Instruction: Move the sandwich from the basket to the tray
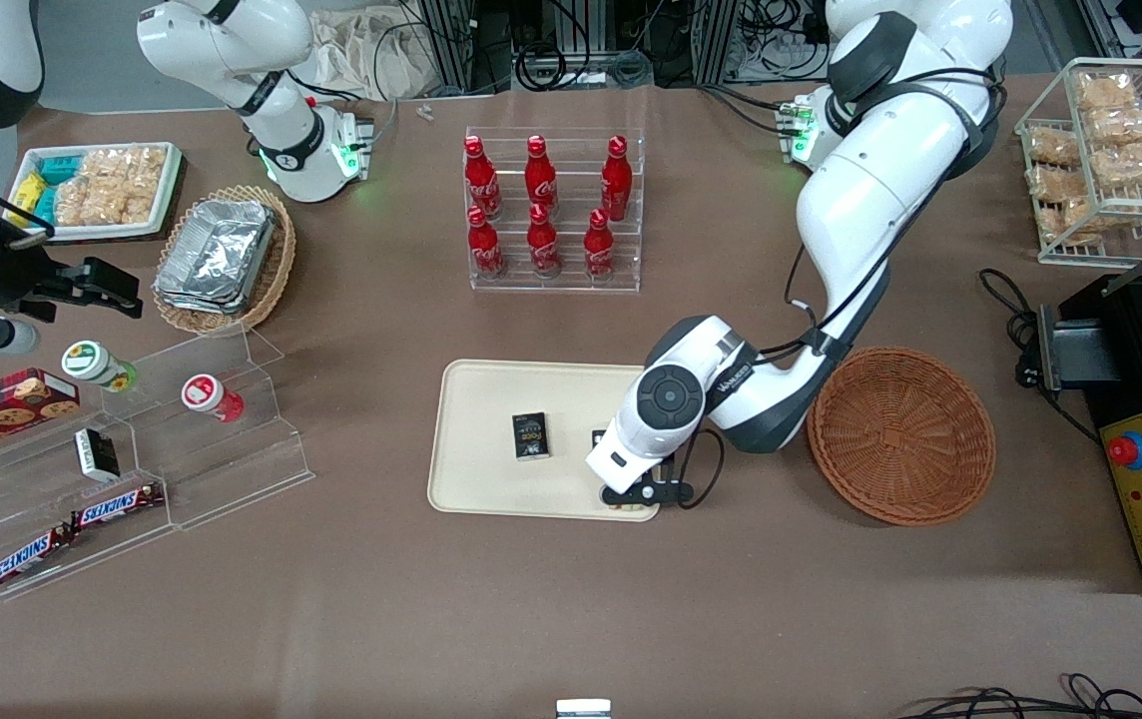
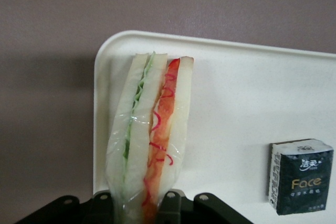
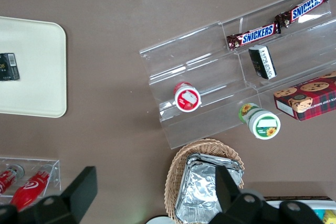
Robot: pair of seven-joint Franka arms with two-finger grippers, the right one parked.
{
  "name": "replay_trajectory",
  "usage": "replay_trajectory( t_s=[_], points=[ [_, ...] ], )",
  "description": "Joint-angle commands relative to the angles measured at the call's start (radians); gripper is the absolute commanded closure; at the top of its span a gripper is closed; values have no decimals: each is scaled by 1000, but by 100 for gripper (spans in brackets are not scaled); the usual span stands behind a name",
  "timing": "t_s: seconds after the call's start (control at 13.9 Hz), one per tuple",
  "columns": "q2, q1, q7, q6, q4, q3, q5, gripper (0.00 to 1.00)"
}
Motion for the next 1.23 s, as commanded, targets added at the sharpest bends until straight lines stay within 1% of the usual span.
replay_trajectory(
  t_s=[0.0,0.07,0.14,0.22,0.29,0.43,0.65,0.79,1.01,1.15],
  points=[
    [21,-31,-24,-3,41,17,20,100],
    [19,-31,-22,-3,38,18,22,90],
    [16,-31,-21,-4,38,18,25,39],
    [9,-29,-19,-7,36,23,26,0],
    [-7,-28,-24,-16,36,24,26,0],
    [-78,-26,-66,-52,29,24,26,0],
    [-232,-6,-111,-235,9,24,25,0],
    [-370,53,-125,-286,-90,23,20,0],
    [-591,153,-110,-274,-302,12,-1,0],
    [-663,163,-107,-283,-329,7,-61,0]
  ],
)
